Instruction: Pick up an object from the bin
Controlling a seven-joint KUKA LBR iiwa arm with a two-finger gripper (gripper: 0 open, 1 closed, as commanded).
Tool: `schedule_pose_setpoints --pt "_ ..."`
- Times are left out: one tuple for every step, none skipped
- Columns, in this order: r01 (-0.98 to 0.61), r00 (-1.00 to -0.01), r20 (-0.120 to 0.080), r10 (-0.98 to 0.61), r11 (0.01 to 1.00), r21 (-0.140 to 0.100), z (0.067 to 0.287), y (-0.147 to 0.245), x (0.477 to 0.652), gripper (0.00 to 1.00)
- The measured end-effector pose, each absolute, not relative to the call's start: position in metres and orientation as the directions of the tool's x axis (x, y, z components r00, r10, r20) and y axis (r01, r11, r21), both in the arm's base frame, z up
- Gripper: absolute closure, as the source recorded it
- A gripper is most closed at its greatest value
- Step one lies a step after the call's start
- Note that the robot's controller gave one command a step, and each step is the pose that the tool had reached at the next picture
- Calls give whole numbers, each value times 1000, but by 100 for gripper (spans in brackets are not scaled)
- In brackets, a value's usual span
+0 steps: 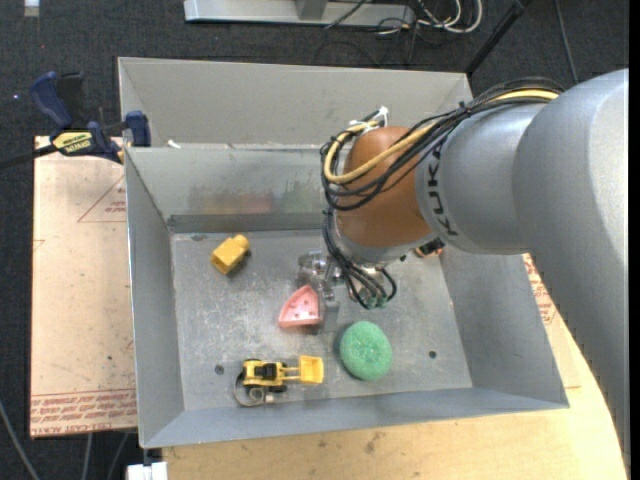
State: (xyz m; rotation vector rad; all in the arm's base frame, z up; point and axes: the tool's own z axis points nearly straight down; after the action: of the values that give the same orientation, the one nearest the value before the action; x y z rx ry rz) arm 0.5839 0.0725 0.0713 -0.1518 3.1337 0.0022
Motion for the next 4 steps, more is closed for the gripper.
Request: schedule_pose_setpoints --pt "-138 -990 -4 -138 990 1 70 67 623 0" --pt "-137 -991 -6 -137 991 1 71 67 623 100" --pt "-137 -991 -4 -137 991 2 70 67 623 100" --pt "-137 -991 -4 -137 991 2 70 67 623 100"
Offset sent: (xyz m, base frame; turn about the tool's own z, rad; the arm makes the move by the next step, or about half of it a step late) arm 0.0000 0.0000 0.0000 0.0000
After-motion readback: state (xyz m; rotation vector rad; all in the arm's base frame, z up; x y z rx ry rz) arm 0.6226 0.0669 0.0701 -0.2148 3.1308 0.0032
